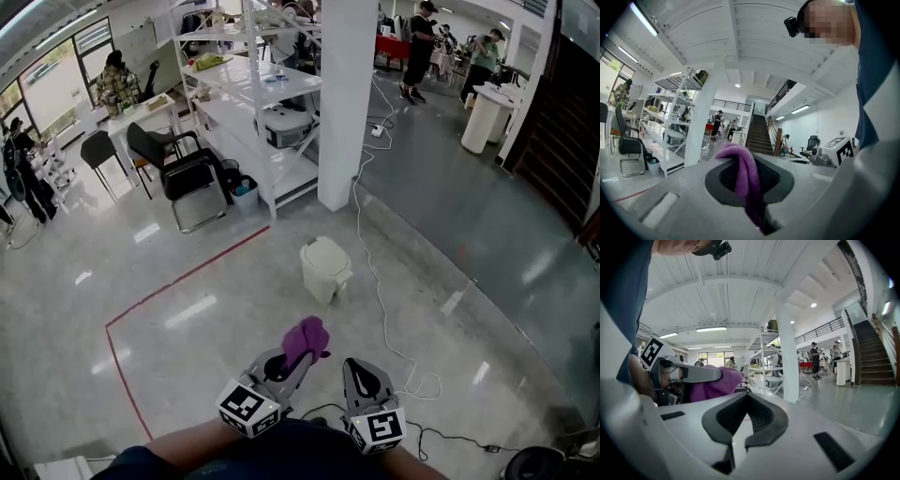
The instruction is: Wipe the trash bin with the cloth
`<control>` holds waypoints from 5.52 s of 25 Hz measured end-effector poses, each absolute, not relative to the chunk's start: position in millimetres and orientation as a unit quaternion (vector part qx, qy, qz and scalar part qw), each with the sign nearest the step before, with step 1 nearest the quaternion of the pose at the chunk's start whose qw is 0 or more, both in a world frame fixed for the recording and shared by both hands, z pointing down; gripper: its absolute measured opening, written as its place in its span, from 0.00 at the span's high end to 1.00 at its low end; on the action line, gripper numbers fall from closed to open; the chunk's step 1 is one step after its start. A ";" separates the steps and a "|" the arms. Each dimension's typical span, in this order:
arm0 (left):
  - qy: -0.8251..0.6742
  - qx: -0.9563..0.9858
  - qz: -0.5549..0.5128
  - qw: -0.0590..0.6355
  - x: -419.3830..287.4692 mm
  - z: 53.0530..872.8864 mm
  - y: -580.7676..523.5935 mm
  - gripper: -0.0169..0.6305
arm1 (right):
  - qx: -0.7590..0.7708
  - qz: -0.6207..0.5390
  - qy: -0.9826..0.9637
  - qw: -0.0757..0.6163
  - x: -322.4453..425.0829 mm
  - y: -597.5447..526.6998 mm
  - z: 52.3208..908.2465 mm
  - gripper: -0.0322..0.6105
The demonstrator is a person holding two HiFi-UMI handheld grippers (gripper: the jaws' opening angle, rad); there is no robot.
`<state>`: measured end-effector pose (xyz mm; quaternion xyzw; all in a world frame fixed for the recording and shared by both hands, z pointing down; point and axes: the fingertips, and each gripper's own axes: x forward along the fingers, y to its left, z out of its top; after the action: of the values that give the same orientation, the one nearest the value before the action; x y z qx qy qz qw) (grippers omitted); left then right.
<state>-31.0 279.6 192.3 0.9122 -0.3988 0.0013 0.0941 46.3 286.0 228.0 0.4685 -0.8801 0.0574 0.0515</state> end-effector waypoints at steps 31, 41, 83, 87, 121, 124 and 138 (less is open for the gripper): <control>-0.349 0.931 -0.005 0.103 -118.4 230.8 -54.9 0.94 | 0.550 0.058 -0.829 0.085 -23.7 -23.1 253.3 0.94; -0.366 0.923 0.007 0.118 -103.3 260.5 -107.3 0.94 | 0.539 0.066 -0.836 0.080 -12.8 -81.2 275.5 0.94; -0.477 0.875 0.072 0.034 -71.1 711.9 -375.1 0.94 | 0.554 0.009 -0.832 0.032 89.6 -284.6 709.7 0.94; -0.475 0.876 0.085 0.016 -66.7 747.6 -402.0 0.94 | 0.557 0.001 -0.830 0.023 92.2 -291.1 739.1 0.94; -0.226 0.907 0.355 0.007 104.7 901.5 -379.4 0.94 | 0.579 -0.040 -0.814 0.013 116.2 -257.5 740.6 0.94; -0.198 0.911 0.361 0.006 115.9 903.6 -352.8 0.94 | 0.579 -0.038 -0.815 0.006 118.0 -256.9 738.3 0.94; -0.288 0.872 0.395 -0.022 14.3 895.1 -400.7 0.94 | 0.558 -0.034 -0.829 -0.007 102.5 -253.8 734.4 0.94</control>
<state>14.3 -400.7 895.1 0.8720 -0.2881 0.3951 -0.0219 102.5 -253.8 734.4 0.5577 -0.8293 -0.0340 -0.0067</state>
